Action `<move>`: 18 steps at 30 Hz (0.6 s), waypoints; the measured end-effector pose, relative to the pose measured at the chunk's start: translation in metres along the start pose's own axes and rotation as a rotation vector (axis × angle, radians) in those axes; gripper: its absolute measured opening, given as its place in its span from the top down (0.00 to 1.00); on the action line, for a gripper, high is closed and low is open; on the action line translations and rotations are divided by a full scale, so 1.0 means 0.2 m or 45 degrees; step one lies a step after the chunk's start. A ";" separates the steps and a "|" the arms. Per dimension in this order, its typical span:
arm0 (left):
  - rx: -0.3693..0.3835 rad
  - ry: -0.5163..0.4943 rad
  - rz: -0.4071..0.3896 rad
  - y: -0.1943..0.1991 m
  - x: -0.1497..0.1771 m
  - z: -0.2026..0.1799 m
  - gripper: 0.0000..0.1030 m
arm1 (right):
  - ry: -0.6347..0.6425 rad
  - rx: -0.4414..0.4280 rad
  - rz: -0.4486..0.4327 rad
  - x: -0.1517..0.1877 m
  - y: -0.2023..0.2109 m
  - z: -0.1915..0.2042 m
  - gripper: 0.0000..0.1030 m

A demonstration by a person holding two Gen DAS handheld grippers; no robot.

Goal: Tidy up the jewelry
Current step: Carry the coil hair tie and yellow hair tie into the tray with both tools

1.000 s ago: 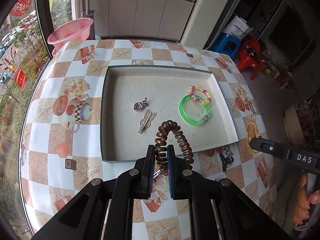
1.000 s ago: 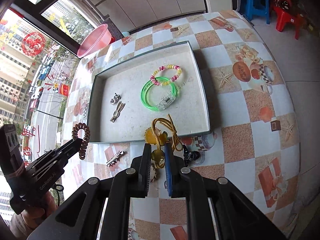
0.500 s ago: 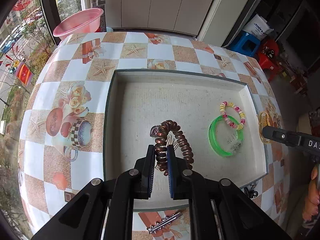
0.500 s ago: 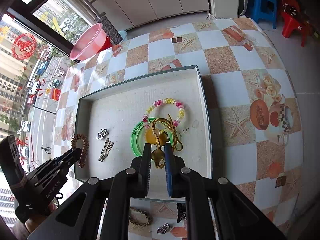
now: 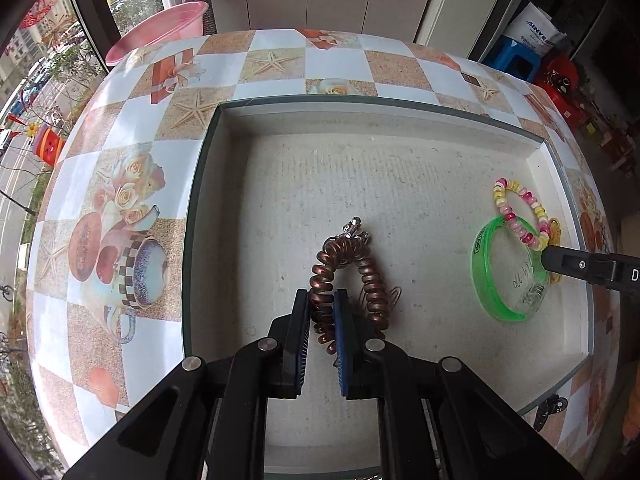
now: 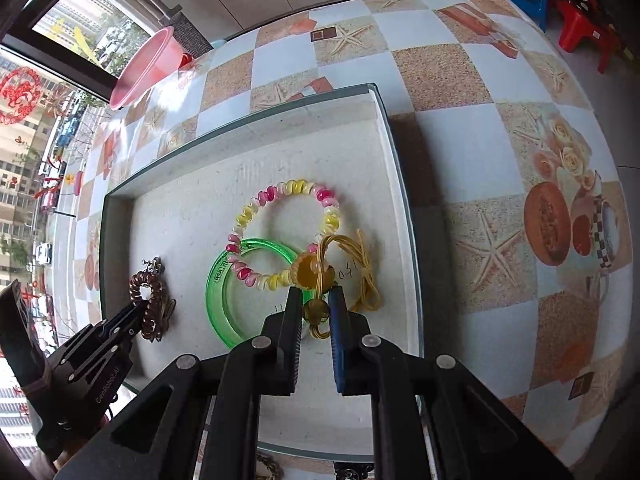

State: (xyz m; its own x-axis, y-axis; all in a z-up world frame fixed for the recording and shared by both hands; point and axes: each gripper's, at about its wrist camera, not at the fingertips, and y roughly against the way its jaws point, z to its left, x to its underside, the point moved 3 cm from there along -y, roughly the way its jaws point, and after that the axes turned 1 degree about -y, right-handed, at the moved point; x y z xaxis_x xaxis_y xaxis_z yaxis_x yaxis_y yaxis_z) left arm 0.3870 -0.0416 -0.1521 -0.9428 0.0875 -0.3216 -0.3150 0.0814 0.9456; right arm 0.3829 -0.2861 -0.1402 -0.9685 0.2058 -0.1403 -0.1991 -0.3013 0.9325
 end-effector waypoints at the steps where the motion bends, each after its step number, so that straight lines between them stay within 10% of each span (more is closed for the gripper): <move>1: -0.008 -0.008 -0.005 -0.01 -0.01 0.00 0.76 | -0.002 -0.003 -0.002 -0.01 -0.01 0.00 0.87; 12: -0.090 -0.097 -0.044 0.01 -0.02 -0.05 0.76 | 0.027 -0.047 0.015 -0.01 -0.02 0.04 0.85; 18: -0.089 -0.114 -0.070 0.06 -0.01 -0.07 0.76 | -0.008 -0.092 0.005 0.01 0.01 0.02 0.55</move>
State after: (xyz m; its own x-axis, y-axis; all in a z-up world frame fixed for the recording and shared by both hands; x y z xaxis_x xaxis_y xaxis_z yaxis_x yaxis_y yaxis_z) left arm 0.3830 -0.0553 -0.1395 -0.9114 0.1732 -0.3734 -0.3759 0.0194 0.9265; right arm 0.3815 -0.2822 -0.1373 -0.9684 0.2099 -0.1343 -0.2056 -0.3684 0.9066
